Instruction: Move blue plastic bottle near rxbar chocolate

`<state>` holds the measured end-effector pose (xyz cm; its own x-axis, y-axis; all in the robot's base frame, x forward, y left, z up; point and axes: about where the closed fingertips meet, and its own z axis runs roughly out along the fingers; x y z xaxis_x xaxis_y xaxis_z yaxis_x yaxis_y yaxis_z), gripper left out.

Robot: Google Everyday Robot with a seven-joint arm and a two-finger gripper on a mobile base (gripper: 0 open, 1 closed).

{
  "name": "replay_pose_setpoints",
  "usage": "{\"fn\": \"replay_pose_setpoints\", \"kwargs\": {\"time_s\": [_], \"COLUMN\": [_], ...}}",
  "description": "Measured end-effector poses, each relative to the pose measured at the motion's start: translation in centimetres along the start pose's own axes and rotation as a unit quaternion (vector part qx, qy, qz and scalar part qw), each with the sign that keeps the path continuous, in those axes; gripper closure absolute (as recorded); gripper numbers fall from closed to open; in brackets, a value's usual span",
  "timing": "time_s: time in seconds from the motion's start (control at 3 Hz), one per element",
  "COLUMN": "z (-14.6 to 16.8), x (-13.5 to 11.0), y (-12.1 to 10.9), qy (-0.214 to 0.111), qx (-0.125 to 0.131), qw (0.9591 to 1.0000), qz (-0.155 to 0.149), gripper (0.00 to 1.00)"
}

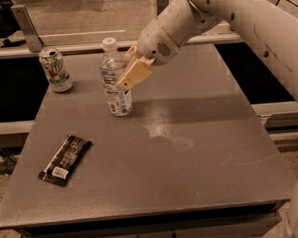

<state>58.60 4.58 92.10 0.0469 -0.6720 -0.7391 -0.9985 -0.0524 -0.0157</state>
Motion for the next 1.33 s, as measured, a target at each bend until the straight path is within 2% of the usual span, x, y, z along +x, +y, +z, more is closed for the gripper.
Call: {"fn": "replay_pose_setpoints", "kwargs": {"time_s": [0.33, 0.67, 1.0, 1.33], "z": [0.7, 0.7, -1.1, -2.3], "x": [-1.4, -2.9, -4.8, -5.2], "y": [1.3, 2.5, 3.5, 4.0], "qy": [-0.012, -0.028, -0.037, -0.043], "qx": [-0.018, -0.025, -0.004, 0.008], "qw": [0.9995, 0.9984, 0.997, 0.9964], "qz": [-0.024, -0.043, -0.069, -0.073], "gripper": [1.0, 1.0, 1.0, 1.0]}}
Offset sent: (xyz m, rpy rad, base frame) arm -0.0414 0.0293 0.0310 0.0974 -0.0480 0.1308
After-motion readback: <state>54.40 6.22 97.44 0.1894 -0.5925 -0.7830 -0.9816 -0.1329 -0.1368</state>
